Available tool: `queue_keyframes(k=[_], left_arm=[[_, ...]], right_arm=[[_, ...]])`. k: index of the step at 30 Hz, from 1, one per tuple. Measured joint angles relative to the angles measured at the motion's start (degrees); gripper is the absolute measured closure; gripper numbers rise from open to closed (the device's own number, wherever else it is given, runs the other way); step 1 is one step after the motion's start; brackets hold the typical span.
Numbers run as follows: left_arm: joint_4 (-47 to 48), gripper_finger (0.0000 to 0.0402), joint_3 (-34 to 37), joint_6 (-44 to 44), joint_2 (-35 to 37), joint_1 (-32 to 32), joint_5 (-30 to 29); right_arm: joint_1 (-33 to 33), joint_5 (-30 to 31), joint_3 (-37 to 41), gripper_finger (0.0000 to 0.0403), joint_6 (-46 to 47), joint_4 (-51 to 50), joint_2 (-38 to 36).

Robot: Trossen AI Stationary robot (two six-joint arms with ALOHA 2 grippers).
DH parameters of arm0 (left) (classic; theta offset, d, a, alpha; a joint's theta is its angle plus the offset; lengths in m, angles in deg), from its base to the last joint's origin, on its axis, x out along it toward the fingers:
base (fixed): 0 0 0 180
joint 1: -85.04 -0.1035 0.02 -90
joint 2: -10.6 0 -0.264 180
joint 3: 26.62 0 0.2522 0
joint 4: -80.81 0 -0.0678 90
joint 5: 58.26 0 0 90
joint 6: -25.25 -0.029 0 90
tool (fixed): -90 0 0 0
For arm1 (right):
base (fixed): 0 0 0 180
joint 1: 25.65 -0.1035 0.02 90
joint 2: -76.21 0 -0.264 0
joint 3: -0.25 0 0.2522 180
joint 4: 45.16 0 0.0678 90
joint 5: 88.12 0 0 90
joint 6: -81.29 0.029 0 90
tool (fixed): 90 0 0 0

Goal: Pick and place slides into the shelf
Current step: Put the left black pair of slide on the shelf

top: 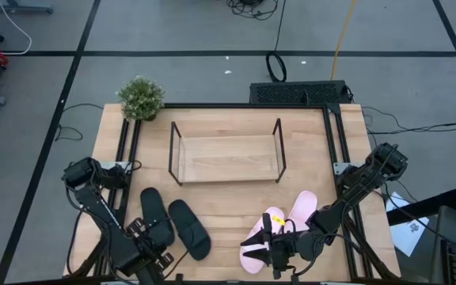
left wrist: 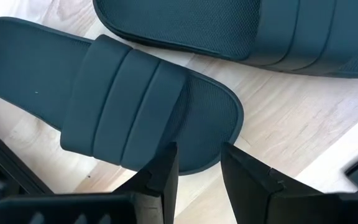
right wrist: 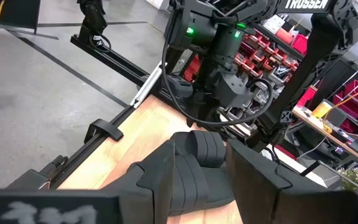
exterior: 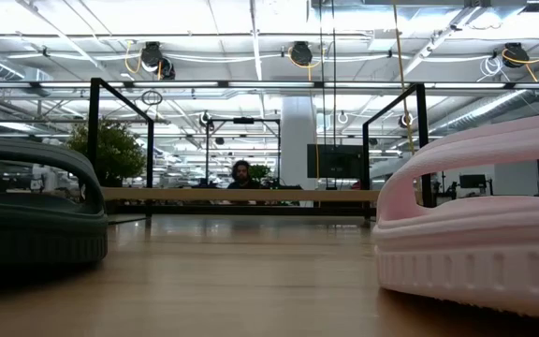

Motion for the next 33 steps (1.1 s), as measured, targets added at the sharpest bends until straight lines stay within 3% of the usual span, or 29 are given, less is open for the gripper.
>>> queue_keyframes(k=[8,20,25,33], left_arm=[[0.0,0.0271,0.0,-1.5,0.0,0.0,0.0],[-1.4,0.0165,0.0,-1.5,-0.1,0.0,0.0],[-4.8,0.0163,0.0,-3.2,-2.0,-0.4,0.0],[-0.6,0.0191,0.0,-5.0,-6.4,-0.7,4.6]], right_arm=[[0.0,0.0,0.0,0.0268,0.0,0.0,0.0],[0.0,0.0,0.0,0.0268,0.0,0.0,0.0],[0.0,0.0,0.0,0.0268,0.0,0.0,0.0],[0.0,0.0,0.0,0.0268,0.0,0.0,0.0]])
